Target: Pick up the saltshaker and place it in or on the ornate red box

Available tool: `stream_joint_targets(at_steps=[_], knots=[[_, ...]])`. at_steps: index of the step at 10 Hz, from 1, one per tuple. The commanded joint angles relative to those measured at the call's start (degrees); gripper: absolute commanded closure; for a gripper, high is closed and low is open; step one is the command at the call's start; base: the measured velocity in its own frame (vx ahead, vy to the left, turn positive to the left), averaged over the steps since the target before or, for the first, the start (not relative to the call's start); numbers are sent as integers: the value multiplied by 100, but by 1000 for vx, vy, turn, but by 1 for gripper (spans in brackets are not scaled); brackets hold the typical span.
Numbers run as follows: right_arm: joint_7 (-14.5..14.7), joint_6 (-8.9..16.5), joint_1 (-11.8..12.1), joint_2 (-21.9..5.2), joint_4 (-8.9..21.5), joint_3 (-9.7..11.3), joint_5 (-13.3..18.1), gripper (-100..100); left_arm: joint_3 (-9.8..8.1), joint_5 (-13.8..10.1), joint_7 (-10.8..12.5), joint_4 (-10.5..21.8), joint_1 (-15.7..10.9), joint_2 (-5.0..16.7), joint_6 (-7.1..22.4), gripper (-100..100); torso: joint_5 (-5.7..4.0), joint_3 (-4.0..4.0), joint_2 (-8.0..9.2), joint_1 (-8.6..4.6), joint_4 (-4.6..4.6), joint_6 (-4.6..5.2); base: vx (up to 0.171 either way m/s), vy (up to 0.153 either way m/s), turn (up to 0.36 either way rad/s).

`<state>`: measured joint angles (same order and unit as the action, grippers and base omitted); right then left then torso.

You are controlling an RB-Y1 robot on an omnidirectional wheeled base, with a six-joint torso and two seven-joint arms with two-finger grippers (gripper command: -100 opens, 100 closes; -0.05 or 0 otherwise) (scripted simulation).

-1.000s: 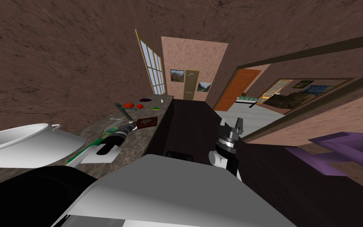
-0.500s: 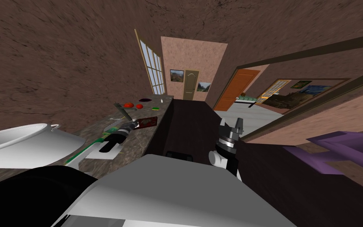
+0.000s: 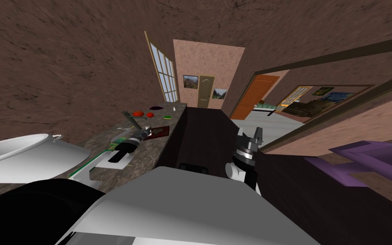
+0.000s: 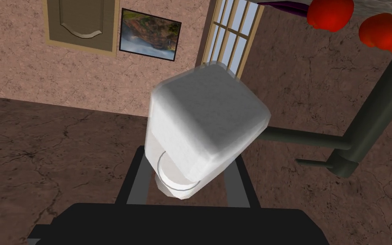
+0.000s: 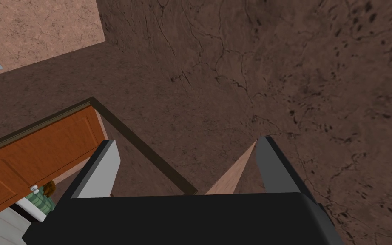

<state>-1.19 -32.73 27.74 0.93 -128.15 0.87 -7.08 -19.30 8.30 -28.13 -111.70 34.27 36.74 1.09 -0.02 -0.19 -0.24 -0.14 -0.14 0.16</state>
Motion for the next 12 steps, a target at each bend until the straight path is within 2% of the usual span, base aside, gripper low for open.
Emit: stream_joint_targets(at_steps=[1, 2, 3, 4, 5, 6, 7, 8, 10, 12], knots=[[0, 0, 0, 0, 0, 0, 0, 0, 10, 3, 25, 108, -44, 58, -201, 100, 0, 0, 0, 0, 0, 0, 3, -6, -9], [0, 0, 0, 0, 0, 0, 0, 0, 39, 15, 62, 316, -133, 146, -414, 100, -1, 1, 1, 0, 0, -2, 5, -5, -15], [0, 0, 0, 0, 0, 0, 0, 0, 39, 15, 62, 316, -133, 146, -470, 100, 0, 0, 0, 1, 0, -2, 6, -3, -10], [0, 0, 0, 0, 0, 0, 0, 0, 65, 23, 99, 531, -217, 224, -695, 100, -1, 0, 0, 1, 0, -4, 8, -4, -13], [0, 0, 0, 0, 0, 0, 0, 0, 65, 23, 99, 531, -217, 224, -733, 100, 0, 0, -1, 2, 0, -4, 7, -3, -11], [0, 0, 0, 0, 0, 0, 0, 0, 86, 29, 135, 750, -296, 292, -958, 100, -1, 0, 0, 1, 0, -6, 11, -5, -21], [0, 0, 0, 0, 0, 0, 0, 0, 86, 29, 135, 750, -296, 292, -989, 100, 0, -1, -2, 2, -1, -6, 10, -3, -10], [0, 0, 0, 0, 0, 0, 0, 0, 102, 31, 170, 973, -369, 350, -1225, 100, -1, -1, -1, 2, -1, -8, 13, -3, -15], [0, 0, 0, 0, 0, 0, 0, 0, 113, 30, 204, 1198, -436, 398, -1477, 100, 3, -2, -5, 4, 0, -7, 22, -4, -20], [0, 0, 0, 0, 0, 0, 0, 0, 114, 20, 268, 1601, -552, 461, -1846, 100, 5, 0, -3, 8, 2, -10, 29, 0, -26]])
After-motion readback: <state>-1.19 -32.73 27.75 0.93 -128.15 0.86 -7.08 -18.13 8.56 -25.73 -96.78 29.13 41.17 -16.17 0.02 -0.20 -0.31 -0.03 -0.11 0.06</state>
